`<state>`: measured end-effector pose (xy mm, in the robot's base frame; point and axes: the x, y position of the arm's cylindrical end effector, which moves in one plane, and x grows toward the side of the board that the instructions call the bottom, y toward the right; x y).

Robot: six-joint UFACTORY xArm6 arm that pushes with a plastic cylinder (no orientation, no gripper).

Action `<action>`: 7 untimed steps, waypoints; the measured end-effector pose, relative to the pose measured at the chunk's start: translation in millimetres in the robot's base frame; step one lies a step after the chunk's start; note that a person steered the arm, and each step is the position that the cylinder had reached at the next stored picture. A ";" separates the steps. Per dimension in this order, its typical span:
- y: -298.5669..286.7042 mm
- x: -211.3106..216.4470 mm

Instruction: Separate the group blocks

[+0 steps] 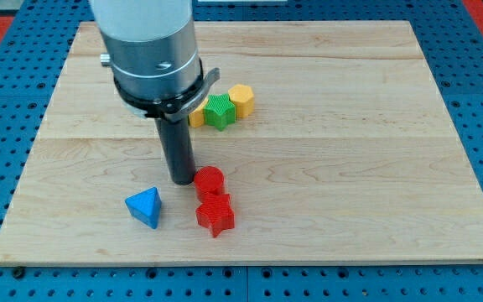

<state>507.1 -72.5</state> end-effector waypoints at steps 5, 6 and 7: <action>-14.0 10.5; -26.1 38.4; -16.0 58.0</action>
